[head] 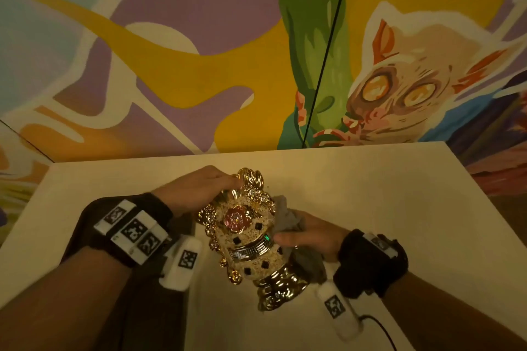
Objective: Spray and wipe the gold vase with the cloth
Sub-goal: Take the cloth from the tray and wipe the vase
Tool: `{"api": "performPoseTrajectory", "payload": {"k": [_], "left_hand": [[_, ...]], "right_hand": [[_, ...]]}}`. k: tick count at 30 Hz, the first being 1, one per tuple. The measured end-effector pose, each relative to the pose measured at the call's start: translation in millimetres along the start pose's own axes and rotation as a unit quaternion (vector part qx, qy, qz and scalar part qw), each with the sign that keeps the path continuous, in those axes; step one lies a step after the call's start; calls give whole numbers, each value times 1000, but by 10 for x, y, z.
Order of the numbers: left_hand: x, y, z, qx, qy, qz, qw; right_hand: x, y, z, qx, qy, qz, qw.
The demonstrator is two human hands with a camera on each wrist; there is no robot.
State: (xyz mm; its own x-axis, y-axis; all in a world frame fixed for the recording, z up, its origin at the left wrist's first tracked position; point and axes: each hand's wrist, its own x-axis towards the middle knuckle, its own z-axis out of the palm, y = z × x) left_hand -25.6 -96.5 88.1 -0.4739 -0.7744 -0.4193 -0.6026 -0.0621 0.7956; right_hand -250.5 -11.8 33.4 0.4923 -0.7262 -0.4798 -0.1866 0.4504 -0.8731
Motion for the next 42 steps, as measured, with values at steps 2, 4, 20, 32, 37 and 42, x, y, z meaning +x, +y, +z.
{"api": "performPoseTrajectory", "payload": {"k": [2,4,20,32,37,42], "left_hand": [[75,21,-66,35,-4,-3,999],[126,66,-71,51,-28,-2,998],[24,247,55,106,257,73,958],[-175,3,774,-349,169,49,921],[-139,-208,776,-561,148,48,813],[-219,-291,716,-686,77,53,722]], "right_hand": [[0,108,106,48,-1,2,999],[32,189,216,71,12,-4,997],[151,184,309,234,159,-92,955],[217,-230,437,-164,310,-192,917],[176,-385,570,-261,263,-215,904],[34,-456,571,-215,224,-253,916]]}}
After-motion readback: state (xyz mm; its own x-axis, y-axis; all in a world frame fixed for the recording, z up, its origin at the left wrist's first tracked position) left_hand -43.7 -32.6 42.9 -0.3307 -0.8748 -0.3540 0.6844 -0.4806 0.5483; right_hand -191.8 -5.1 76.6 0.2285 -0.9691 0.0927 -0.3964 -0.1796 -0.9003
